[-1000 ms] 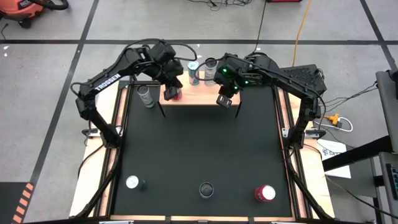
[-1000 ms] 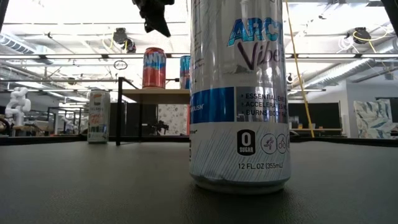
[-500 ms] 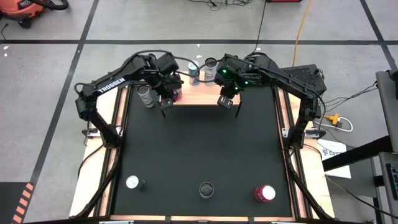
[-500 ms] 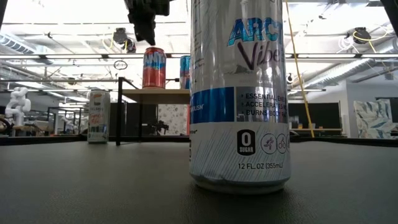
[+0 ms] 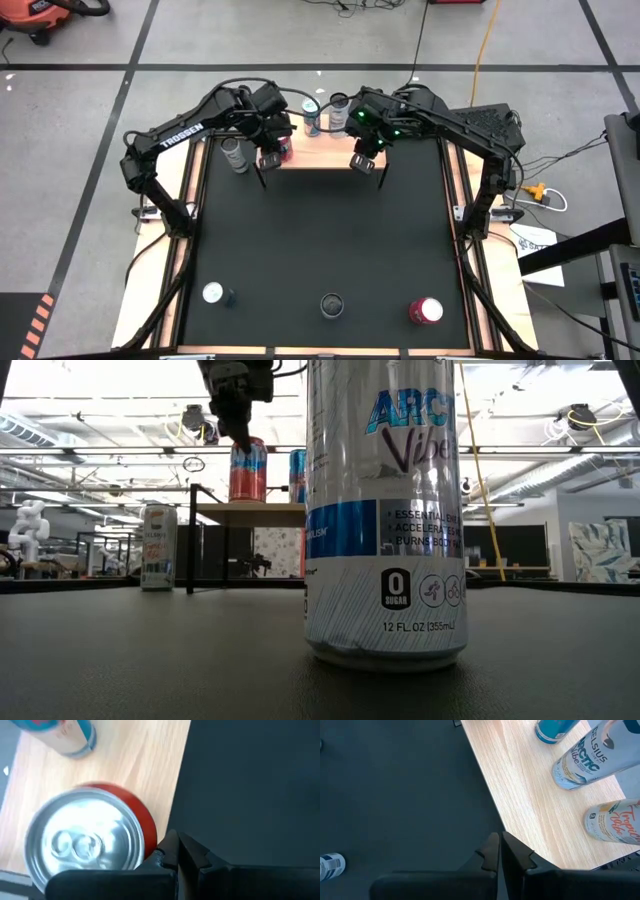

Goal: Place canned beverage on shelf
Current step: Put the top red soda can on the shelf

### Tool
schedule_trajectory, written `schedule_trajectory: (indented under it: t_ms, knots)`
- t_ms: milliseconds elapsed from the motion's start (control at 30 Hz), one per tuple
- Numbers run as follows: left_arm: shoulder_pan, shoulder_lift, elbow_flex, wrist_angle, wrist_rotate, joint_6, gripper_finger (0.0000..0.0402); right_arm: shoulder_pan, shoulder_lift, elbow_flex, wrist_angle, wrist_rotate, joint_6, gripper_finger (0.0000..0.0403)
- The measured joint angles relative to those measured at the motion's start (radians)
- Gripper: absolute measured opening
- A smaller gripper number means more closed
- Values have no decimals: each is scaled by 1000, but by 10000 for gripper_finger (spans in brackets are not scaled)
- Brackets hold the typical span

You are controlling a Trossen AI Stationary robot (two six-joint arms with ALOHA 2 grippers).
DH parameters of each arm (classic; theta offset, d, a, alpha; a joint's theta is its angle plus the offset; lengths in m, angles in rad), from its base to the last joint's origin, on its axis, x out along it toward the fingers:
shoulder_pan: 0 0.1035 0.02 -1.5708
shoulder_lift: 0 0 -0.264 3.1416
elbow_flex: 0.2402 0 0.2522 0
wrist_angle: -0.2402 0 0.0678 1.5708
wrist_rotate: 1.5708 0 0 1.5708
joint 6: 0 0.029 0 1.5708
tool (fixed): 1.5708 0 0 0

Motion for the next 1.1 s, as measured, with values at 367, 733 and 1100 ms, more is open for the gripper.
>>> schedule_trajectory:
  t_ms: [367,733,1100]
  knots:
    - [53,17,0,40,1,0,4,0,0,0,0,0,0,0]
    - [80,35,1,55,-25,24,4,0,0,0,0,0,0,0]
    - [128,35,1,106,-31,26,4,0,0,0,0,0,0,0]
